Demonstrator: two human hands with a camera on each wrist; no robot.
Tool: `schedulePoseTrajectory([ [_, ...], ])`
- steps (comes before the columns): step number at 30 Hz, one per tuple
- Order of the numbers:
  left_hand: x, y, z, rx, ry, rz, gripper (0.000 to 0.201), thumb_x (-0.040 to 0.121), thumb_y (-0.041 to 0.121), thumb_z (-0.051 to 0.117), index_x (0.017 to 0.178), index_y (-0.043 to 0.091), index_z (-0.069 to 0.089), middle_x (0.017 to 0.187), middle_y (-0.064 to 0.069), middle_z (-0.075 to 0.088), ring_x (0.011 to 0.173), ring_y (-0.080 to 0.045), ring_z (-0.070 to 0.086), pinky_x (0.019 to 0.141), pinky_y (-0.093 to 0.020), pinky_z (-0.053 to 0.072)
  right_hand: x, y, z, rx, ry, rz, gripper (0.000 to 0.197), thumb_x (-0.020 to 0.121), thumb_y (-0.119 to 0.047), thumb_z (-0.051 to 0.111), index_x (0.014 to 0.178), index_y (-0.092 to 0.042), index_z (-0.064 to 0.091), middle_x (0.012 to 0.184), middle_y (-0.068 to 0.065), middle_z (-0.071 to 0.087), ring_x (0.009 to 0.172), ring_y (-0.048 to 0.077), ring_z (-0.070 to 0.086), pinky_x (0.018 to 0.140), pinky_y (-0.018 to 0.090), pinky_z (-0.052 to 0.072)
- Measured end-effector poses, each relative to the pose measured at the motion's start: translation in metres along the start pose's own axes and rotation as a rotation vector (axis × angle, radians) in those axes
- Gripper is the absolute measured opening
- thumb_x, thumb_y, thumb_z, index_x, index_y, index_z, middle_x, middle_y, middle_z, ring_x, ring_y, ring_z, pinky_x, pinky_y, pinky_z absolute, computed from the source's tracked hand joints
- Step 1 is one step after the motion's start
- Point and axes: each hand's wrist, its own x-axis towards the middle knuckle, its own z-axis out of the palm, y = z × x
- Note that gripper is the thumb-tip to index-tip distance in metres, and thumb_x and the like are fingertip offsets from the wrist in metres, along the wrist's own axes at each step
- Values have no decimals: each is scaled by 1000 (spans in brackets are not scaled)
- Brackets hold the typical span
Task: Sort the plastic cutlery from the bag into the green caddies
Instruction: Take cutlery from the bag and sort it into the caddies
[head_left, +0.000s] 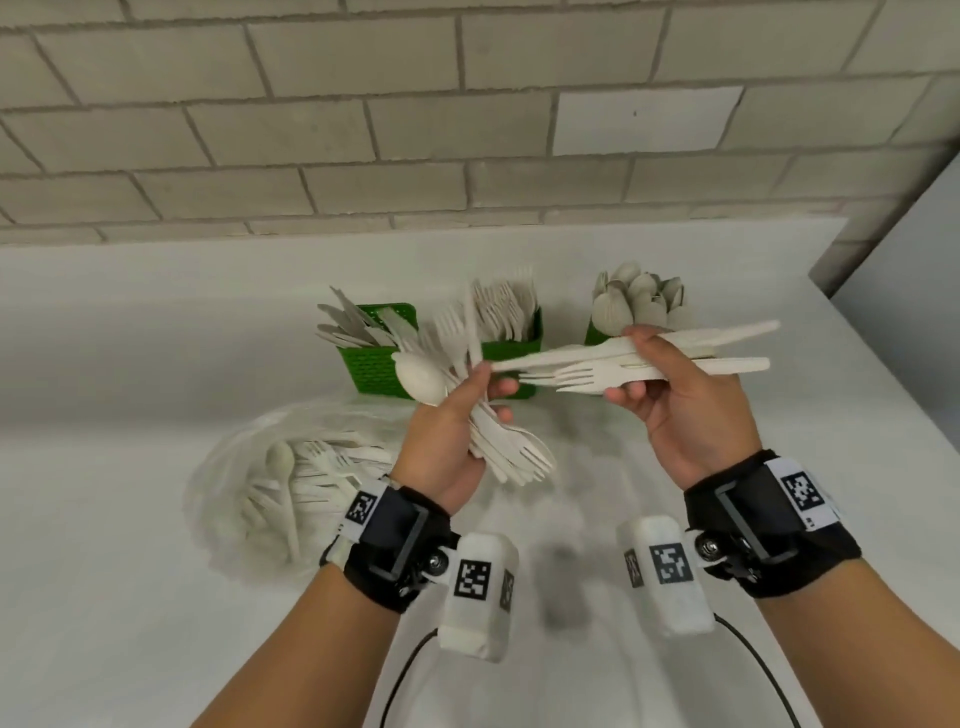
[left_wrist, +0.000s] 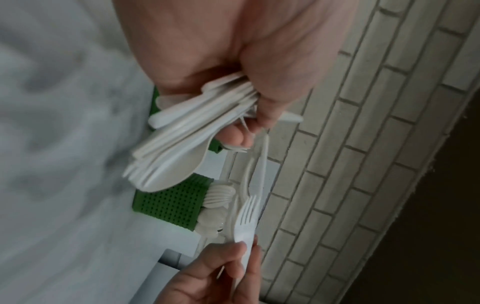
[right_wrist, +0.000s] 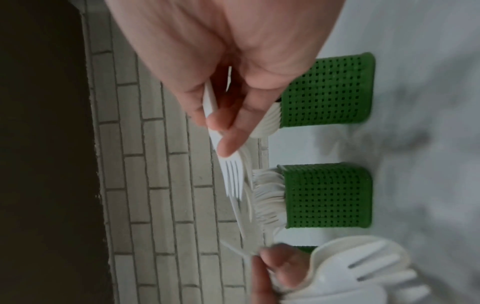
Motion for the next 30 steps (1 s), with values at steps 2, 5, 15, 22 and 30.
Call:
schedulePoseTrajectory([
  [2,2,-8,-1,-48,32,-23,9,92,19,62,85,16,56,65,0,52,55,-11,47,56,-22,42,2,-2,-4,83,66,-52,8,92,-9,62,94,-2,65,73,5,61,50,10,48,57,25,56],
  [5,-3,-19,10,-18,-27,-51,27,76,34,74,89,15,59,59,3,42,52,-8,44,54,-20,41,-5,4,3,22,43,-176,15,92,-15,62,99,-3,65,74,7,63,57,15,55,65,31,58],
  [15,3,-5,34,-35,-101,-208,45,70,53,68,84,11,66,85,-11,69,86,-22,69,97,-39,51,-33,43,12,-646,-435,-428,29,93,-26,62,121,-26,67,101,5,53,97,7,55,86,17,45],
  [22,7,1,13,-95,-37,-225,24,86,22,62,64,13,65,77,-2,59,70,-15,60,77,-32,51,-30,49,-3,-1065,-732,-502,74,76,-49,72,143,-37,43,134,-13,44,134,13,37,111,46,32],
  [30,13,1,4,181,196,231,23,85,20,74,103,9,67,94,-3,72,91,-14,69,77,-27,54,-40,37,-5,-729,-650,-36,43,76,-39,80,115,-29,64,112,-7,66,97,14,66,78,28,54],
])
